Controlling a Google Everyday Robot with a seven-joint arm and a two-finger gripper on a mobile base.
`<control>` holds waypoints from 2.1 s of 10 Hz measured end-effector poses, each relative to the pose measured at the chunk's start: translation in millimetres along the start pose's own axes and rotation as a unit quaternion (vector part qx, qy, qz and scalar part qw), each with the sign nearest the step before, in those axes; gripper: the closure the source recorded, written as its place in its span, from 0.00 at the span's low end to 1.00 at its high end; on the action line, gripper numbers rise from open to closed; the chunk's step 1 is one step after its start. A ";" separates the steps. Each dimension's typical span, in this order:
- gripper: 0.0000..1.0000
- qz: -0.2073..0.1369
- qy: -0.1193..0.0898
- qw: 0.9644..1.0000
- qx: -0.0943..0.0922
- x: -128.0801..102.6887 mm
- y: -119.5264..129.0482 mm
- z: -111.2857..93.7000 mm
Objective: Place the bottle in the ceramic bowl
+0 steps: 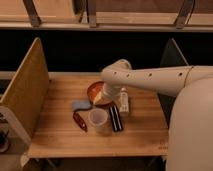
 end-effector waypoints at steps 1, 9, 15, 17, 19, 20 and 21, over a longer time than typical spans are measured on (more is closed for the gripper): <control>0.20 0.000 0.000 1.000 0.000 0.0 0.0 0.0; 0.20 0.000 0.000 1.000 0.000 0.0 0.1 0.1; 0.20 0.000 0.000 1.000 0.000 0.0 0.1 0.1; 0.20 0.000 0.000 1.000 0.000 0.0 0.1 0.1; 0.20 -0.001 -0.001 1.000 0.001 -0.4 0.2 0.1; 0.20 -0.005 -0.006 1.000 0.003 -2.6 0.4 -1.5; 0.20 -0.015 -0.024 0.999 0.018 -15.4 -8.1 -7.4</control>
